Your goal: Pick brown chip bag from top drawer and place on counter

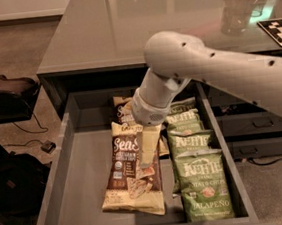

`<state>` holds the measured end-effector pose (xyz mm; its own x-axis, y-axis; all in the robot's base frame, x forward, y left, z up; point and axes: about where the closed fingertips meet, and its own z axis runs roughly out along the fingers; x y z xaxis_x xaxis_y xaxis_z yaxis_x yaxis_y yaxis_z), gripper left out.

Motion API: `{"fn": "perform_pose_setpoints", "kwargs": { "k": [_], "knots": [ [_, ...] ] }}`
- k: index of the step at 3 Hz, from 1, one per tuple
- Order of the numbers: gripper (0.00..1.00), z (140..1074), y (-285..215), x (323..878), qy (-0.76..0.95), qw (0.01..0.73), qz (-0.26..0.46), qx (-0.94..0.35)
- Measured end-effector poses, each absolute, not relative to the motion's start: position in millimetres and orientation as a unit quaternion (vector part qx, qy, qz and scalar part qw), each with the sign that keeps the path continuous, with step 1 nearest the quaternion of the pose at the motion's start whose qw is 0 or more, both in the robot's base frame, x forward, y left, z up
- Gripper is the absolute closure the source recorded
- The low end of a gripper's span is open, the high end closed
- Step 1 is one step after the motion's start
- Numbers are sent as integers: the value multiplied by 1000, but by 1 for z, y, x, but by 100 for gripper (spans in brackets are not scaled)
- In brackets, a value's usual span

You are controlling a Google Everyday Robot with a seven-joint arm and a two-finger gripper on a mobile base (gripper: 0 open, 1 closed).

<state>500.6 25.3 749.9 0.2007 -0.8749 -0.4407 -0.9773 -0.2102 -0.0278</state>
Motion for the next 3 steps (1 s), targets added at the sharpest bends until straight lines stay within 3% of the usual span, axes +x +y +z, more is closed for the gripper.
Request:
{"fn": "perform_pose_setpoints", "kwargs": {
  "k": [3],
  "knots": [
    [0,662,66,526,636,124,140,-749]
  ]
}}
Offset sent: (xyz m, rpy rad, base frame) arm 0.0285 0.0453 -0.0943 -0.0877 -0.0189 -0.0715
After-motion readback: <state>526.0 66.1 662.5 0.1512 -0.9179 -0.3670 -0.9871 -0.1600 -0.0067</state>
